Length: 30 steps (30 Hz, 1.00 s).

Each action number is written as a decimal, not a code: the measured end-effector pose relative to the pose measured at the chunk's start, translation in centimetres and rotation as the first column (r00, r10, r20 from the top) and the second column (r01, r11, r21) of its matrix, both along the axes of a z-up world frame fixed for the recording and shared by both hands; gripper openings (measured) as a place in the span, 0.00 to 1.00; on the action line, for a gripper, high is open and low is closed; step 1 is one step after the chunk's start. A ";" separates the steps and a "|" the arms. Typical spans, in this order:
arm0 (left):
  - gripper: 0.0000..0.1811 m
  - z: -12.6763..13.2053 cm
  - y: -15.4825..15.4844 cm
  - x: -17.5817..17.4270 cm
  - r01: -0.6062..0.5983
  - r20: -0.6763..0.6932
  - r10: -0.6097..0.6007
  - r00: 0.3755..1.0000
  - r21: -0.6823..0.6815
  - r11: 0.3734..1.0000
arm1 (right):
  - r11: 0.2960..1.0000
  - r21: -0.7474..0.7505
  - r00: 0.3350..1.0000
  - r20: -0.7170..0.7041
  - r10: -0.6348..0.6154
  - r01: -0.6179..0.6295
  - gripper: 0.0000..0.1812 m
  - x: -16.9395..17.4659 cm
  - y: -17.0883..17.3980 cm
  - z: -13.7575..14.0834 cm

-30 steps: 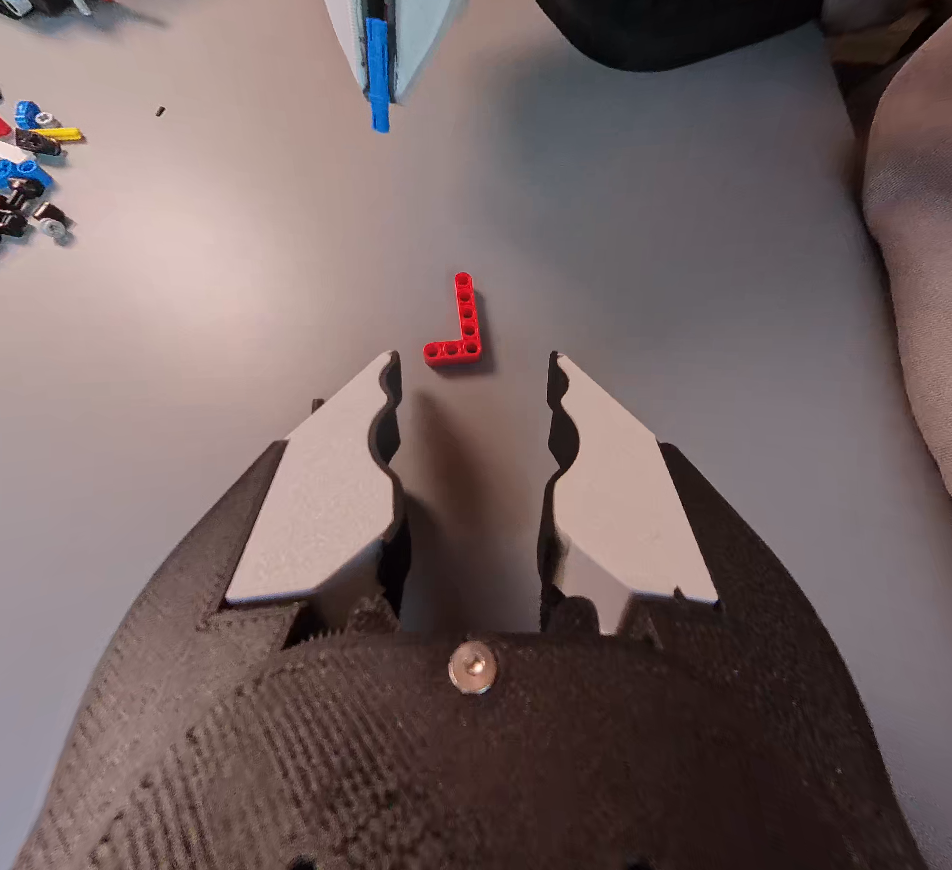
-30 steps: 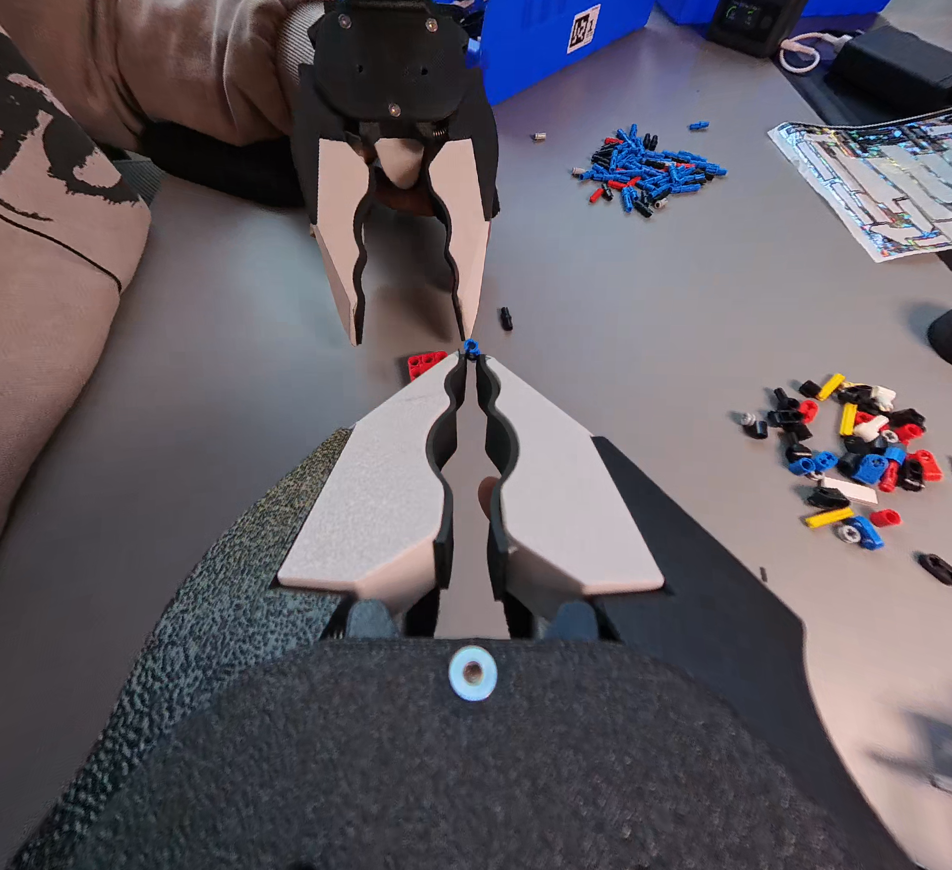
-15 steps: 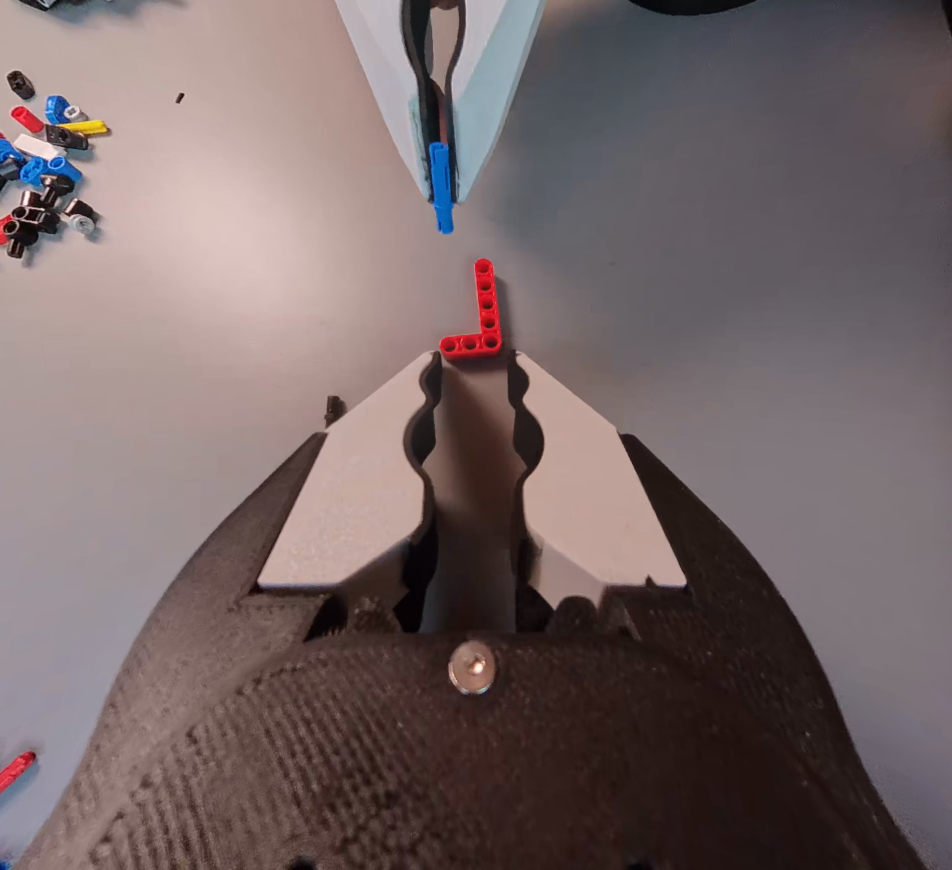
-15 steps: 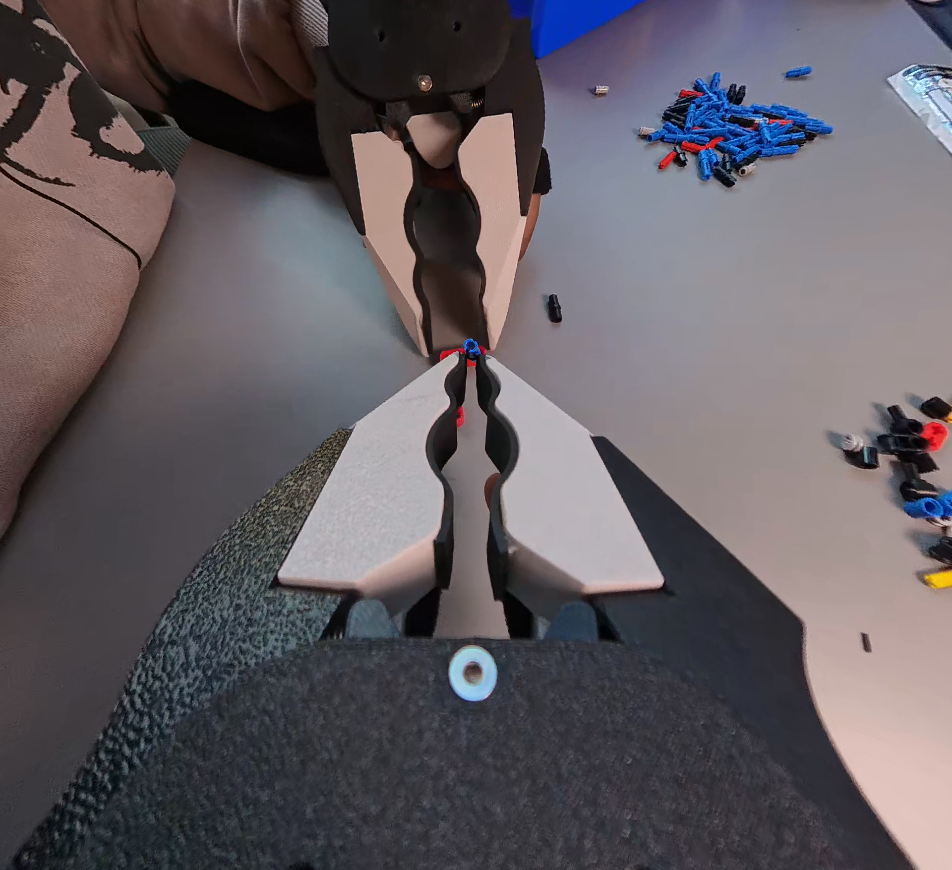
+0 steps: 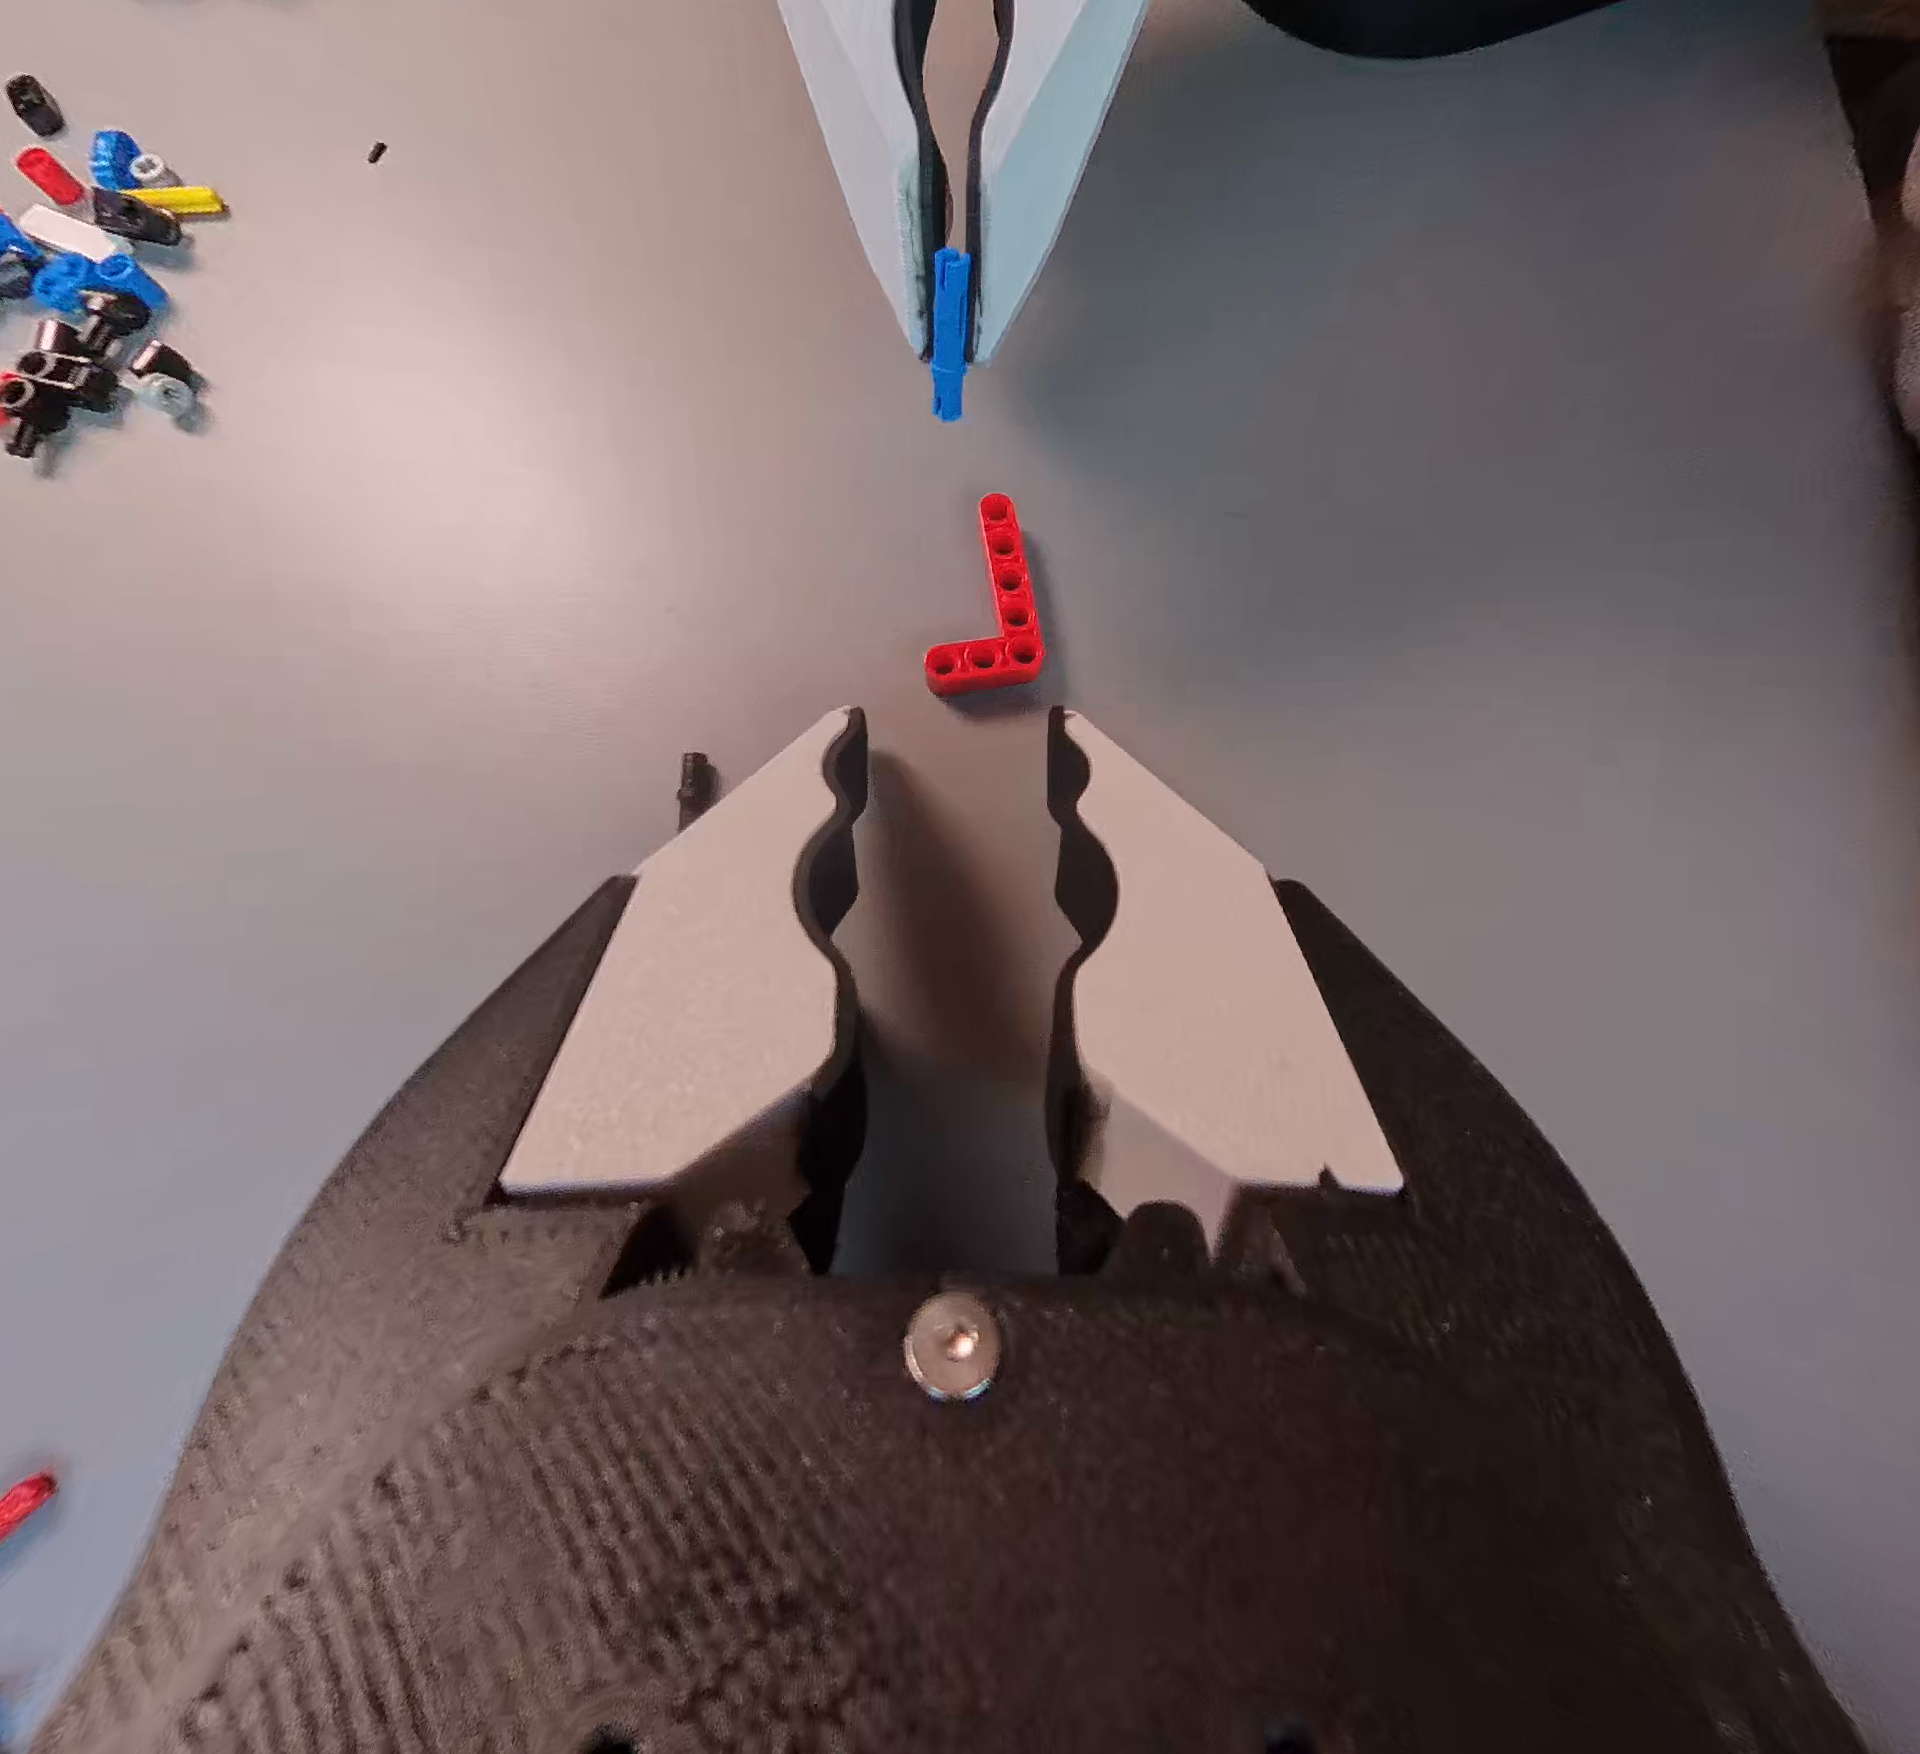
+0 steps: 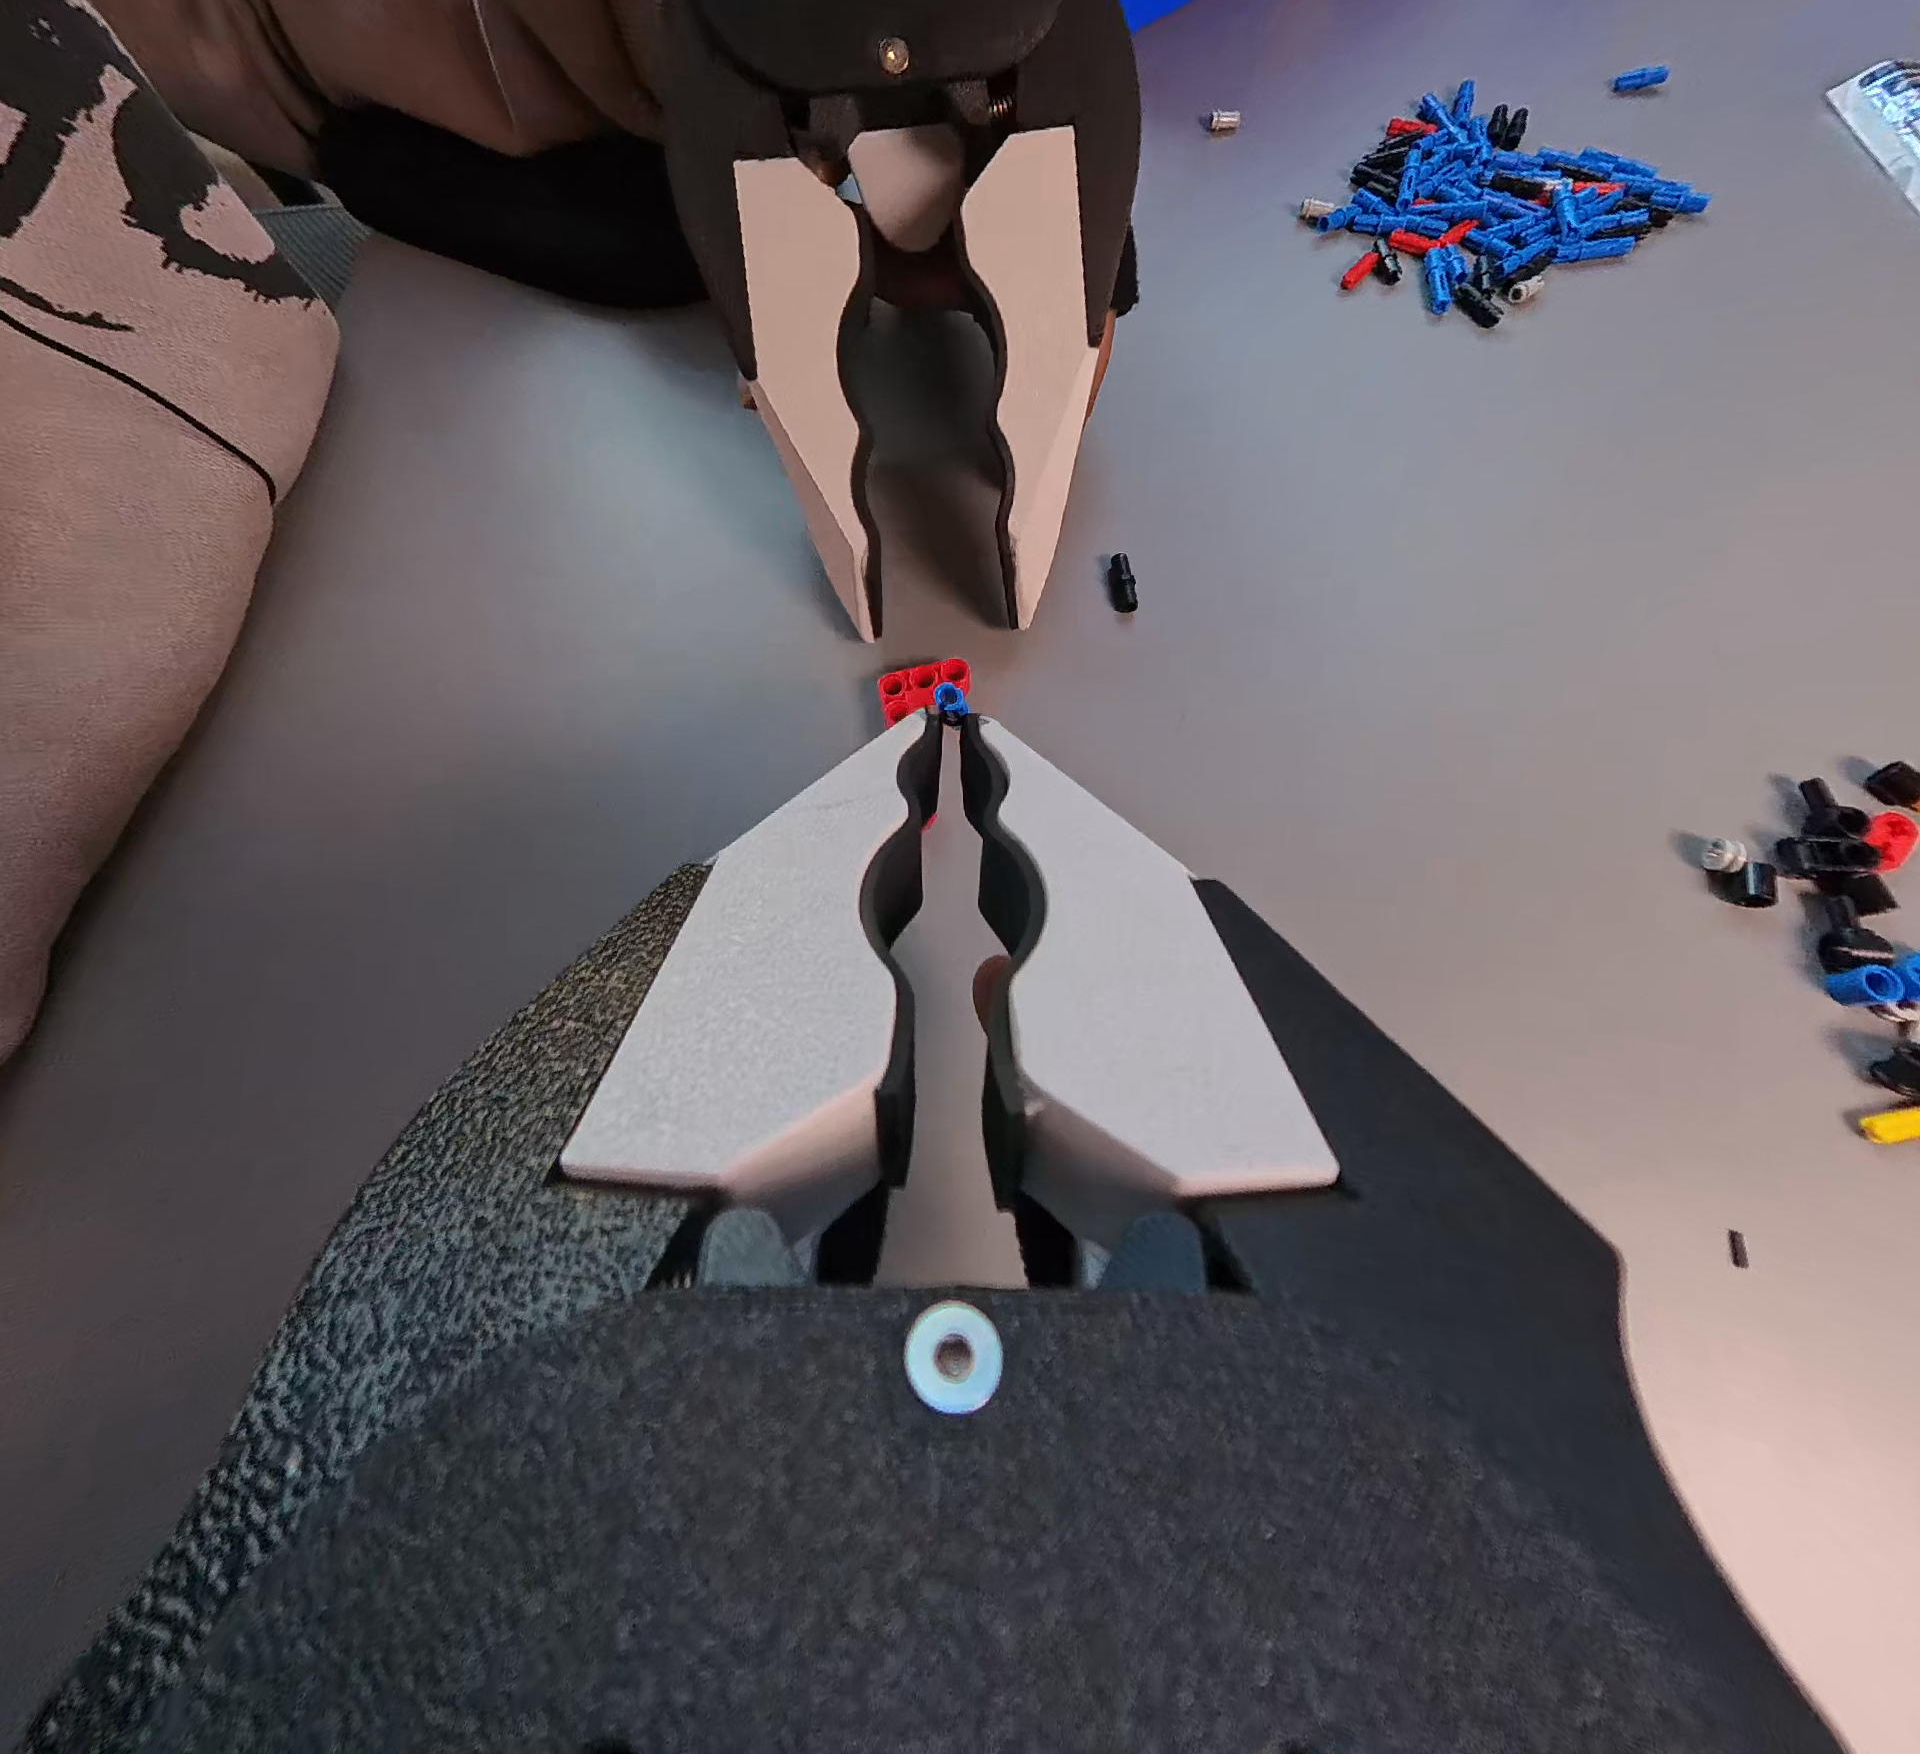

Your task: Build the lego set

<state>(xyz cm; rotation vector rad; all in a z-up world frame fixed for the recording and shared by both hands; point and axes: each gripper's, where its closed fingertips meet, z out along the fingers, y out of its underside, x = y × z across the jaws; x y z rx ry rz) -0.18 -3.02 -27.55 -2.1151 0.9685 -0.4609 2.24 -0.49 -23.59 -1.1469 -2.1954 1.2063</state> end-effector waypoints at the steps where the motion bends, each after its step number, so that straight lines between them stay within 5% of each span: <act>1: 0.19 0.0 -0.2 0.3 0.005 0.020 -0.005 1.000 -0.019 1.000 | 1.000 0.002 1.000 0.008 0.003 -0.003 0.01 0.1 0.0 -0.1; 18: 0.12 -0.3 0.7 1.3 -0.025 -0.042 0.026 0.999 0.029 0.999 | 0.989 0.137 0.987 0.156 0.033 -0.055 0.00 -0.8 -2.4 -2.7; 25: 0.12 -0.3 0.7 1.3 -0.025 -0.044 0.026 0.999 0.034 0.999 | 0.979 0.206 0.993 0.119 -0.020 -0.005 0.00 -1.5 -1.4 -2.4; 30: 0.12 -0.3 0.7 1.3 -0.026 -0.045 0.028 0.999 0.037 0.999 | 0.944 0.328 0.987 0.158 -0.026 -0.027 0.09 -1.9 0.5 -3.3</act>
